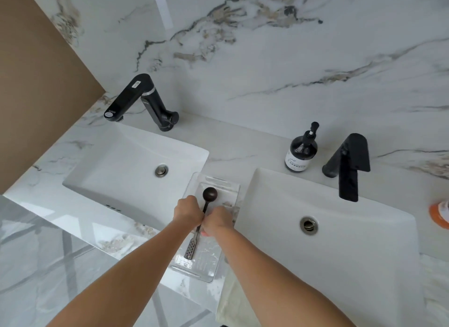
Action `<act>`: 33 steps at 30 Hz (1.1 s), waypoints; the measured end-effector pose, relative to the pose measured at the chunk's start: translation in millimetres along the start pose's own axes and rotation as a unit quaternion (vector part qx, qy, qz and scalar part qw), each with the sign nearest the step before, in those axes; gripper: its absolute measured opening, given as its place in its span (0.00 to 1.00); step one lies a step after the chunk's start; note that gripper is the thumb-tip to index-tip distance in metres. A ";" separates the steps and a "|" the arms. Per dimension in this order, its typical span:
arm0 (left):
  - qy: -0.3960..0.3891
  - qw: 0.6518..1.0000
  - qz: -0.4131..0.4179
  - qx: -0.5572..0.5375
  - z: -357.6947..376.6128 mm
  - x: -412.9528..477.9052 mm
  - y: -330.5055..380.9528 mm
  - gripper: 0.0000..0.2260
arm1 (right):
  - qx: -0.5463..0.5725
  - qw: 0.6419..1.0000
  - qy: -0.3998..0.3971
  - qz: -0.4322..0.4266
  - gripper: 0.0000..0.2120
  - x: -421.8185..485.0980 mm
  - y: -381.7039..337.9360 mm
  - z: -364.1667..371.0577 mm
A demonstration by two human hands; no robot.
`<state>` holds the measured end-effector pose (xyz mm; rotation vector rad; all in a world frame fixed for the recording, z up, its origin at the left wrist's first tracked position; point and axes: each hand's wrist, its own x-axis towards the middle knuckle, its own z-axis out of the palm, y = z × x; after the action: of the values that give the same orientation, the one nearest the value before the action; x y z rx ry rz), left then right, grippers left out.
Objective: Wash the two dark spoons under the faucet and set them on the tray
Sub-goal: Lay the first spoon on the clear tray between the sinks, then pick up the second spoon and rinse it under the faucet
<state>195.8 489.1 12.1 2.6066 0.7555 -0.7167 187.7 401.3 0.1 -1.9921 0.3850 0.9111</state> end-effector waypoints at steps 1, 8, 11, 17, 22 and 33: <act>0.009 1.000 0.013 0.024 -3.6 -4.6 3.8 0.09 | 0.005 1.000 0.006 -0.014 0.09 -5.0 0.4 -7.1; 0.055 0.981 0.173 0.066 7.2 -49.8 78.3 0.11 | 0.064 0.987 0.132 -0.069 0.10 -47.7 38.5 -103.3; 0.011 0.968 0.244 0.058 38.6 -79.9 128.1 0.10 | 0.071 0.979 0.186 -0.040 0.09 -72.0 86.4 -158.1; -0.097 0.932 0.337 0.088 123.8 -149.1 214.3 0.08 | 0.114 0.949 0.291 0.046 0.07 -131.5 208.3 -245.4; -0.187 0.893 0.391 0.124 200.9 -218.3 267.1 0.08 | 0.093 0.920 0.356 0.132 0.09 -182.5 307.9 -282.9; -0.344 0.895 0.280 -0.051 315.5 -316.7 318.6 0.09 | 0.089 0.892 0.383 0.223 0.10 -221.0 453.6 -298.0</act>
<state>27.9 -32.7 -17.3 2.0596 -0.1641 -1.2392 -88.7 -115.3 -9.2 -2.0527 1.3635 0.2754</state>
